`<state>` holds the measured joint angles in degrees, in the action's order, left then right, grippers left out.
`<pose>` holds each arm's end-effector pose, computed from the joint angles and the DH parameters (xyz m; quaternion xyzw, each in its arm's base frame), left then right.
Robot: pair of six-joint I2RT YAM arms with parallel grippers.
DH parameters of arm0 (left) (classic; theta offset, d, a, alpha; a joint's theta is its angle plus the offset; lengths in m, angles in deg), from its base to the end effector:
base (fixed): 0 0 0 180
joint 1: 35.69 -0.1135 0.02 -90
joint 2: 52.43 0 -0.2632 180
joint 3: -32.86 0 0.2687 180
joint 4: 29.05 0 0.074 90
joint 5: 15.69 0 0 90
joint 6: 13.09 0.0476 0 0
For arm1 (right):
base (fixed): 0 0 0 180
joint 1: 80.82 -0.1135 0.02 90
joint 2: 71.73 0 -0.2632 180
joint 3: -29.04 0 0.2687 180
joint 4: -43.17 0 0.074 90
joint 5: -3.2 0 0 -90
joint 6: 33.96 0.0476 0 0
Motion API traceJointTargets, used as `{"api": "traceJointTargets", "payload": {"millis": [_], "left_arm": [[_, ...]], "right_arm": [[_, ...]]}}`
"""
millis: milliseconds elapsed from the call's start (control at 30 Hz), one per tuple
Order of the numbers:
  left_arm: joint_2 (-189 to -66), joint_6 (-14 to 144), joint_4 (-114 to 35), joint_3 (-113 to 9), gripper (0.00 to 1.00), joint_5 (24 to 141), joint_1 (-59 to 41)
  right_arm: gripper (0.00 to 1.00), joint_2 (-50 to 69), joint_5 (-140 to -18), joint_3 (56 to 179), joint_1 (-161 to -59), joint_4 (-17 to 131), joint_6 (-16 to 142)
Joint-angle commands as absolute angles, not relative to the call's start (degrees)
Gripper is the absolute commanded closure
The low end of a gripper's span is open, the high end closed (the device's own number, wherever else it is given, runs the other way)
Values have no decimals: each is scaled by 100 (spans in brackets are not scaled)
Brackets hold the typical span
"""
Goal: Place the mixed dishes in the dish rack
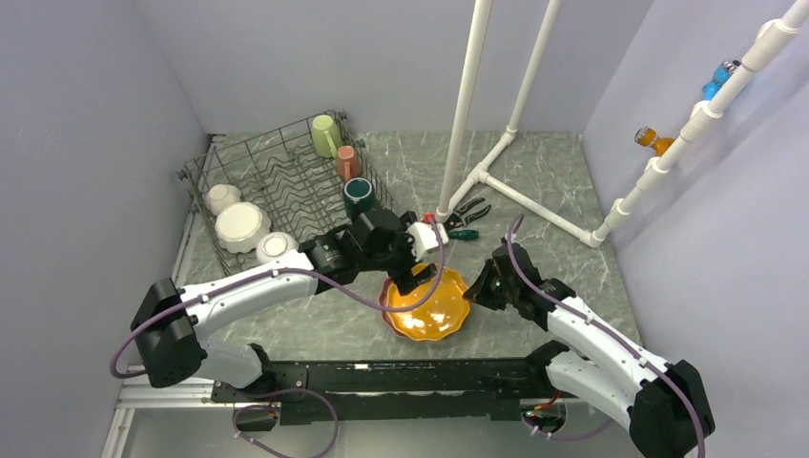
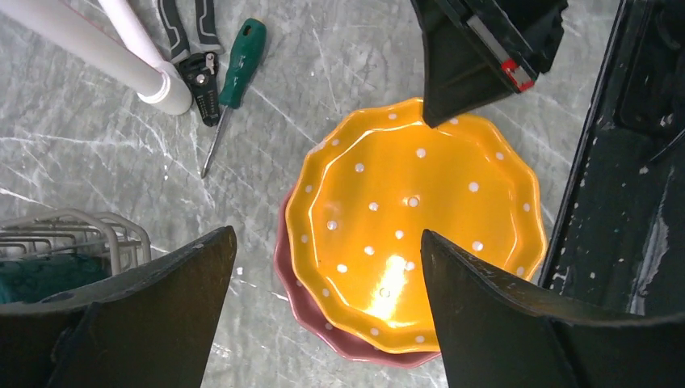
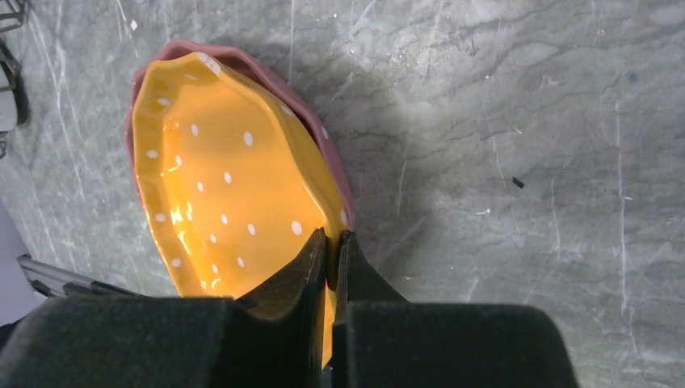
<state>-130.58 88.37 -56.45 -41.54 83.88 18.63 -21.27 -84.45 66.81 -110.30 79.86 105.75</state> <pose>0.1905 -0.2788 0.2910 0.5057 0.7066 -0.2465 0.4292 0.1677 0.0970 0.1652 0.1577 0.9243 0.2360 0.2552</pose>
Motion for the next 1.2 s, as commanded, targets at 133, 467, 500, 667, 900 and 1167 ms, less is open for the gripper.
{"api": "traceJointTargets", "payload": {"millis": [133, 467, 500, 667, 900, 1167], "left_arm": [[-12849, 9218, -5600, -4145, 11, 7617, 2056], [-12769, 9202, -5573, -4136, 11, 7449, 2068], [-12765, 9202, -5566, -4139, 11, 7449, 2070], [-12763, 9220, -5571, -4138, 11, 7237, 2065], [-12803, 9194, -5616, -4192, 11, 7254, 2064], [-12735, 9193, -5606, -4179, 12, 7210, 2064]], "right_arm": [[100, -2157, -8047, 7417, -10860, 8099, 10923], [100, -1999, -8405, 7321, -10857, 8204, 9765], [100, -1960, -8357, 7306, -10859, 8179, 9667], [100, -1876, -8136, 7157, -10860, 7949, 9506], [92, -1831, -8030, 6964, -10855, 7682, 9614], [72, -1890, -7994, 6935, -10864, 7803, 9531]]}}
